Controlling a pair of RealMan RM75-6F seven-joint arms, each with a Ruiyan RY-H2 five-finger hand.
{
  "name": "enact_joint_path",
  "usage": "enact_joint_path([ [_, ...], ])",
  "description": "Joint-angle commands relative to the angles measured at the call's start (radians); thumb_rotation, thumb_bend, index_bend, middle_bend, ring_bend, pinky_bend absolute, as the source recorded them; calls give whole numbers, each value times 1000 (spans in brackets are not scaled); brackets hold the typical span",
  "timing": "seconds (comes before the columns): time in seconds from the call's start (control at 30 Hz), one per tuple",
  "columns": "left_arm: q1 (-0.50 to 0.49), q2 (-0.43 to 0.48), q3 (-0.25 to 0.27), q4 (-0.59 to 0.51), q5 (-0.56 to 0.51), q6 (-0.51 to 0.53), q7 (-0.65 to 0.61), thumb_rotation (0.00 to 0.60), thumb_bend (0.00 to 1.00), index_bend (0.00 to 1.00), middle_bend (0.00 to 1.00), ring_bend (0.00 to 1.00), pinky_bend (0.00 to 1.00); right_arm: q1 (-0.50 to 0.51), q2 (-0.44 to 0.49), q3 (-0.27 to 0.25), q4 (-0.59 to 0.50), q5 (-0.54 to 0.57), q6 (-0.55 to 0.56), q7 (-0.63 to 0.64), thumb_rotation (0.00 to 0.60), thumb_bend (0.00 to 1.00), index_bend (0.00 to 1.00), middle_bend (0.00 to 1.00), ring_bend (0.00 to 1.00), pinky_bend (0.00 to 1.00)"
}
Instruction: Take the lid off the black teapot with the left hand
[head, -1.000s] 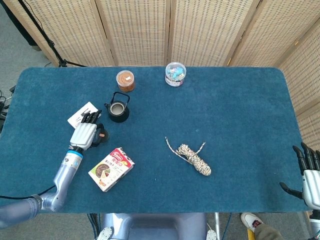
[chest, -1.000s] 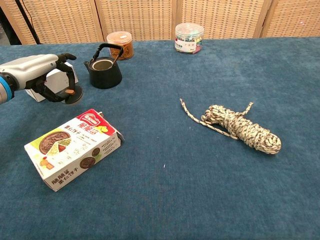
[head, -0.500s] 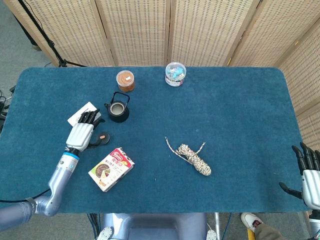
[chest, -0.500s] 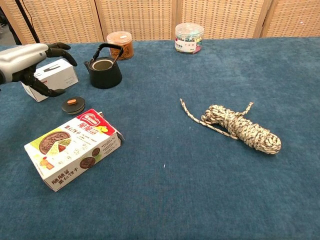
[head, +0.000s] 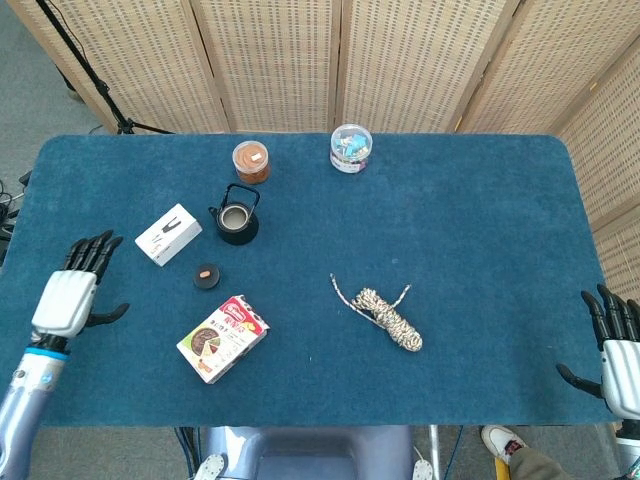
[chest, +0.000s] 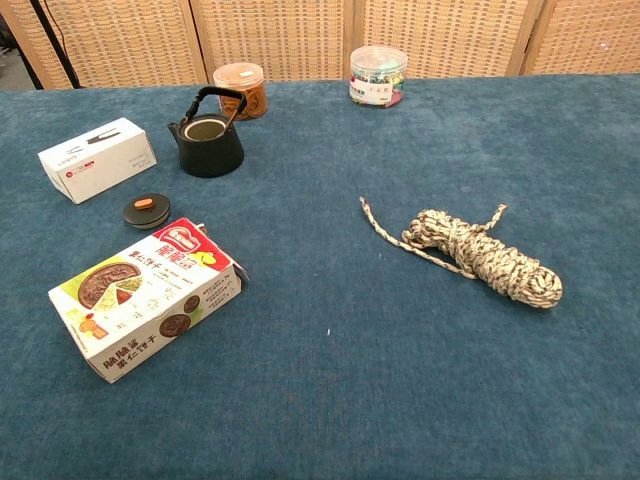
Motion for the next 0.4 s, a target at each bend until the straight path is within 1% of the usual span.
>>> enact_joint_path([
  [0.03,97,42,56,8,58,107,-105,600,182,0,0,0,0,-2,-3,-1,3,-10,10,-2,600,0,0,0,0,0],
  [0.2,173,77,98,7,91,158,-123,600,182,0,0,0,0,-11,3,-8,1,-33,30,13,600,0,0,0,0,0],
  [0.4,204,94,101,-2,109,170,-122,600,182,0,0,0,0,-17,11,-11,0,-39,37,29,600,0,0,0,0,0],
])
